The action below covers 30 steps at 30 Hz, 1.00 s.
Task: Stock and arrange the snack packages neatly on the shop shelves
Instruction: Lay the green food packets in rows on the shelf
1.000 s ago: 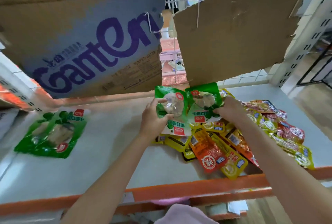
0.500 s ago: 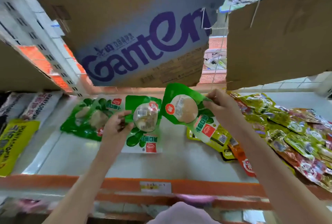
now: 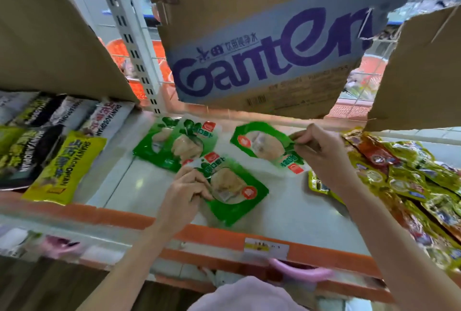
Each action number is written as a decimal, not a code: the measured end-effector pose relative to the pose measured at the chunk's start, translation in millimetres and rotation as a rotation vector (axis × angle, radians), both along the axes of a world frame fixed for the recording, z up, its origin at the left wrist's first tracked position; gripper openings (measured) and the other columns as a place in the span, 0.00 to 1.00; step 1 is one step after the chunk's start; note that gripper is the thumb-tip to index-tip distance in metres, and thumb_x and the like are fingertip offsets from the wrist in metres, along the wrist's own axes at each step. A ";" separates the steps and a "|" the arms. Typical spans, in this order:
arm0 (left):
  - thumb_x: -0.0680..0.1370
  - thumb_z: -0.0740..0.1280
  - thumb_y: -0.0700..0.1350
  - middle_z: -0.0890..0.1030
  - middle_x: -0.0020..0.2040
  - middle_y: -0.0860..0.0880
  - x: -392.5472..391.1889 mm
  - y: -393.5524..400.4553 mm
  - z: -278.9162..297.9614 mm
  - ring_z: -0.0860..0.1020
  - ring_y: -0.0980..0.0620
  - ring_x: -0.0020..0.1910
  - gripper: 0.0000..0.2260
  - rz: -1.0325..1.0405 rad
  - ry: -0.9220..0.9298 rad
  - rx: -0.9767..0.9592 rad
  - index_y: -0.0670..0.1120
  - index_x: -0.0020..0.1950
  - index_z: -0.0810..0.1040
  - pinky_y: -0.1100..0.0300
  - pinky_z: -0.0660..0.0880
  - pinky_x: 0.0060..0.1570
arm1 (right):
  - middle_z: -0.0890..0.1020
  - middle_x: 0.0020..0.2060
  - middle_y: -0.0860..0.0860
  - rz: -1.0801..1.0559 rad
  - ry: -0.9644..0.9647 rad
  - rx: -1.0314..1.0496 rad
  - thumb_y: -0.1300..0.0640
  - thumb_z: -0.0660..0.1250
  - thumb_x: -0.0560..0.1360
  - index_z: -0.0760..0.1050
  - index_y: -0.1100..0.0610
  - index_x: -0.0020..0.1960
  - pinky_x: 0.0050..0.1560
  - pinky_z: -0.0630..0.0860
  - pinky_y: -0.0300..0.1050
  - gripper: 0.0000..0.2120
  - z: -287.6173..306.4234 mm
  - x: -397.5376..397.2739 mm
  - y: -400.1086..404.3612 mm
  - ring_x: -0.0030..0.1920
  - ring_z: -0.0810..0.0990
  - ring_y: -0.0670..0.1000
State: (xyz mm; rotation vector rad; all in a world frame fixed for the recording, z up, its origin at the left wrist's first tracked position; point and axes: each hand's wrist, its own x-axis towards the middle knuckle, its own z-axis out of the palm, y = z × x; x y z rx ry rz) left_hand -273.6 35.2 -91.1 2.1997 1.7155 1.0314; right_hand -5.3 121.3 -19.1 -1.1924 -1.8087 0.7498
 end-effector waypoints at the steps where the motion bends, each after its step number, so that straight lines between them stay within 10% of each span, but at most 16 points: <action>1: 0.61 0.68 0.21 0.80 0.38 0.47 -3.2 -2.4 -1.3 0.73 0.53 0.47 0.16 0.021 0.001 -0.010 0.41 0.30 0.81 0.64 0.70 0.49 | 0.80 0.39 0.53 0.001 -0.019 0.013 0.74 0.66 0.70 0.72 0.59 0.40 0.44 0.76 0.54 0.10 1.1 -2.0 -1.7 0.40 0.79 0.55; 6: 0.68 0.68 0.27 0.82 0.43 0.48 -7.1 -8.5 -1.6 0.76 0.45 0.49 0.11 0.183 0.042 -0.020 0.43 0.40 0.82 0.49 0.74 0.49 | 0.77 0.32 0.43 0.032 -0.252 0.041 0.70 0.64 0.68 0.75 0.50 0.37 0.38 0.68 0.34 0.15 10.5 -18.0 -6.8 0.35 0.75 0.47; 11: 0.72 0.72 0.48 0.71 0.58 0.41 3.0 -1.1 -7.3 0.68 0.42 0.57 0.20 0.254 0.144 -0.174 0.44 0.61 0.75 0.50 0.68 0.57 | 0.74 0.61 0.50 0.091 -0.626 0.005 0.63 0.65 0.74 0.76 0.51 0.60 0.61 0.64 0.49 0.16 -3.0 -48.5 -1.0 0.64 0.68 0.53; 15: 0.72 0.69 0.57 0.61 0.68 0.43 -3.7 5.4 -12.6 0.60 0.44 0.67 0.31 0.278 0.151 -0.368 0.51 0.71 0.64 0.52 0.60 0.66 | 0.74 0.57 0.55 -0.044 -0.495 -0.077 0.66 0.61 0.75 0.76 0.57 0.58 0.58 0.68 0.46 0.14 -16.9 -48.5 -12.9 0.59 0.73 0.56; 23: 0.70 0.74 0.50 0.69 0.63 0.47 -16.8 14.5 -3.6 0.70 0.52 0.54 0.28 0.121 -0.052 -0.424 0.53 0.67 0.68 0.62 0.65 0.51 | 0.66 0.63 0.55 -0.221 -0.952 -0.271 0.42 0.61 0.76 0.64 0.49 0.67 0.57 0.67 0.50 0.22 -53.8 -42.9 -51.8 0.62 0.64 0.59; 30: 0.72 0.72 0.46 0.74 0.63 0.47 -28.2 21.9 -1.8 0.70 0.49 0.64 0.24 -0.004 -0.073 -0.433 0.50 0.66 0.71 0.55 0.68 0.62 | 0.63 0.67 0.58 -0.207 -0.434 -0.266 0.60 0.74 0.69 0.72 0.58 0.63 0.62 0.63 0.39 0.24 -63.3 -62.4 -72.5 0.66 0.63 0.58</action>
